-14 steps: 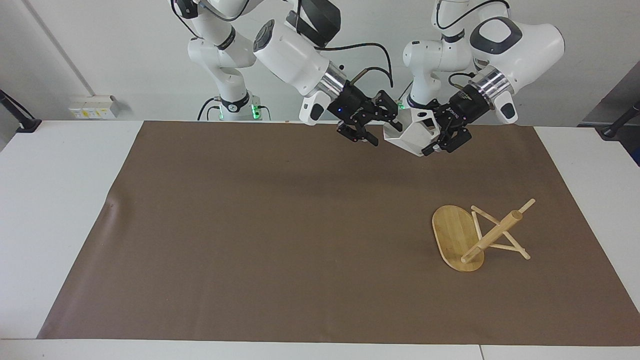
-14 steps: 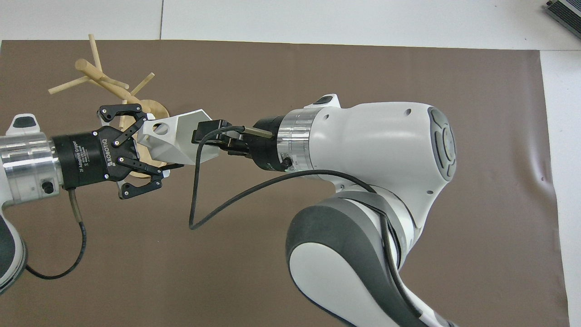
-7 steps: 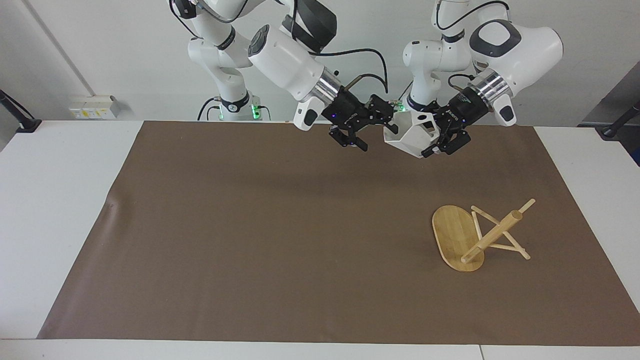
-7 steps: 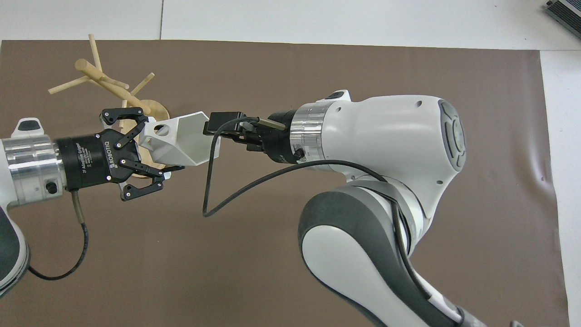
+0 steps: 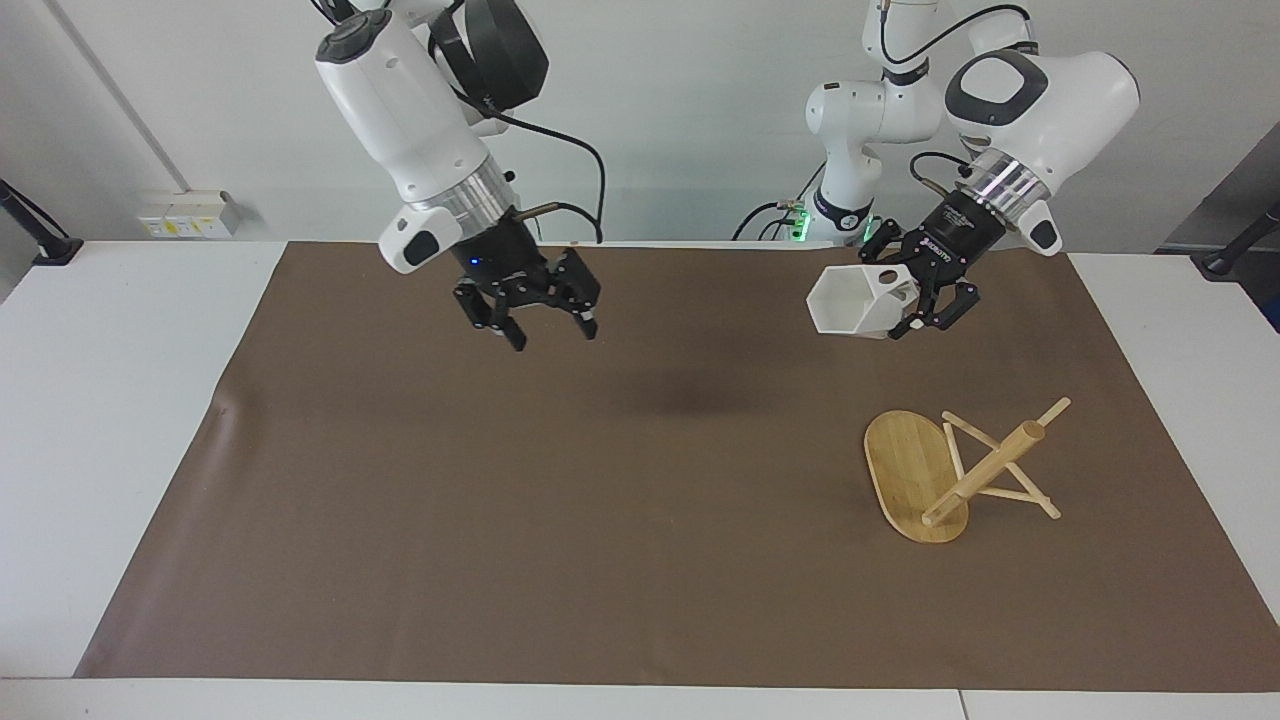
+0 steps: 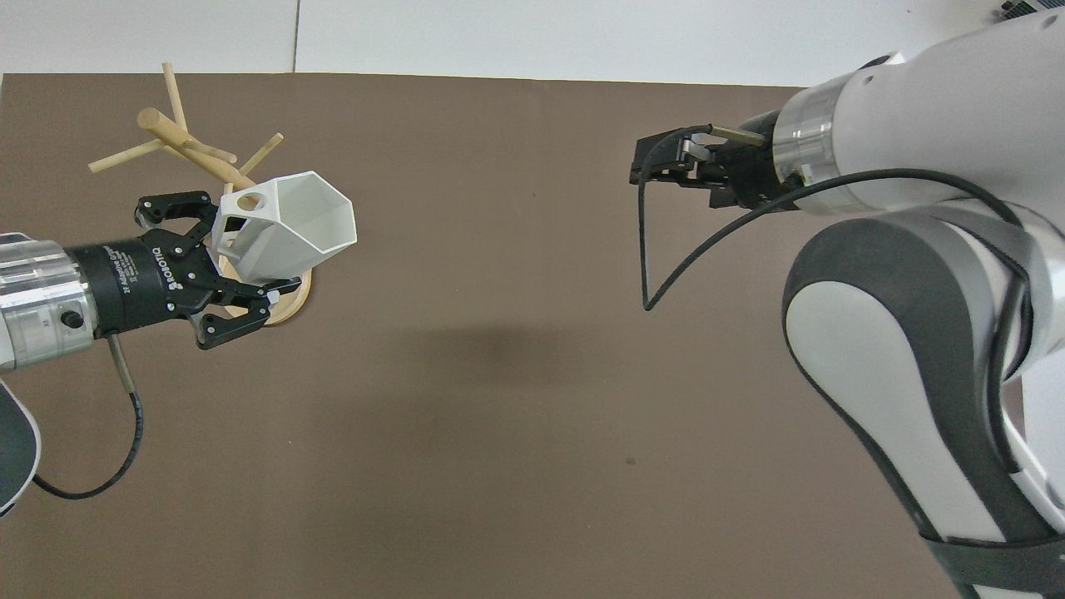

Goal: Hang cup on rack
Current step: 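Open the right gripper and withdraw it while the left gripper holds the cup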

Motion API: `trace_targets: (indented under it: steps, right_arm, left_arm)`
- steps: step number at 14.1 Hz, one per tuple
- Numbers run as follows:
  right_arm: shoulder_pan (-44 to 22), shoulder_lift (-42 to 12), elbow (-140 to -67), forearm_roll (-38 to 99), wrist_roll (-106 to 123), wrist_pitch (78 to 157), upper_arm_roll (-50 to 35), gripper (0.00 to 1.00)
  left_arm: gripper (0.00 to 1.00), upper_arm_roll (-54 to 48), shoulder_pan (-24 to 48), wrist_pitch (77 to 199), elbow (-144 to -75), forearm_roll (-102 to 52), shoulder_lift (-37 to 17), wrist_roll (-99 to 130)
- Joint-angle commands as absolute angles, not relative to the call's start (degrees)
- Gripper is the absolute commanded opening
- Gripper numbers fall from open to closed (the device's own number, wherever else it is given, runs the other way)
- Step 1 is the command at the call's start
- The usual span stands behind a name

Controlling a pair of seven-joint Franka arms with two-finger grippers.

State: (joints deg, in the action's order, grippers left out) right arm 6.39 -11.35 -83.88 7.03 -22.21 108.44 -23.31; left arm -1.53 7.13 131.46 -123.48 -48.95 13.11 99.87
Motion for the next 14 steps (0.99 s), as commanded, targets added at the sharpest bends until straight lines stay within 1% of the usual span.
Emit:
trace_targets:
  steps: [1,2,4,8,10,13,14]
  right_arm:
    - [5.98,-11.43,-82.88,1.33,-13.75,102.07,-18.05,1.0]
    - [5.98,-11.43,-82.79,-0.16,-8.49,99.69,-15.23,1.0]
    - [5.98,-11.34,-80.61,-1.93,-0.47,96.78,-9.7,1.0]
    - [5.98,-10.81,-80.24,-3.07,2.45,91.42,-3.88,1.0]
    - [5.89,-10.02,-81.64,-2.38,5.53,90.71,-1.07,1.0]
    - [5.89,-7.22,-87.52,-1.93,5.36,90.97,0.35,1.0]
    - [5.89,-6.77,-88.32,-1.93,5.45,90.88,0.79,1.0]
  left_arm:
    - [0.0,-1.93,7.38,136.91,-124.01,-47.99,10.91,105.45]
    - [0.0,-1.93,7.82,140.33,-123.93,-47.99,9.33,108.08]
    - [0.0,-2.02,7.91,142.64,-122.88,-47.9,6.26,111.52]
    - [0.0,-2.02,9.4,147.64,-121.99,-47.72,2.29,117.06]
    - [0.0,-2.02,9.58,149.23,-121.73,-47.72,1.32,118.47]
    - [0.0,-2.02,9.67,152.13,-121.82,-47.81,0.26,120.41]
    - [0.0,-2.02,9.67,152.66,-121.82,-47.81,-0.08,121.11]
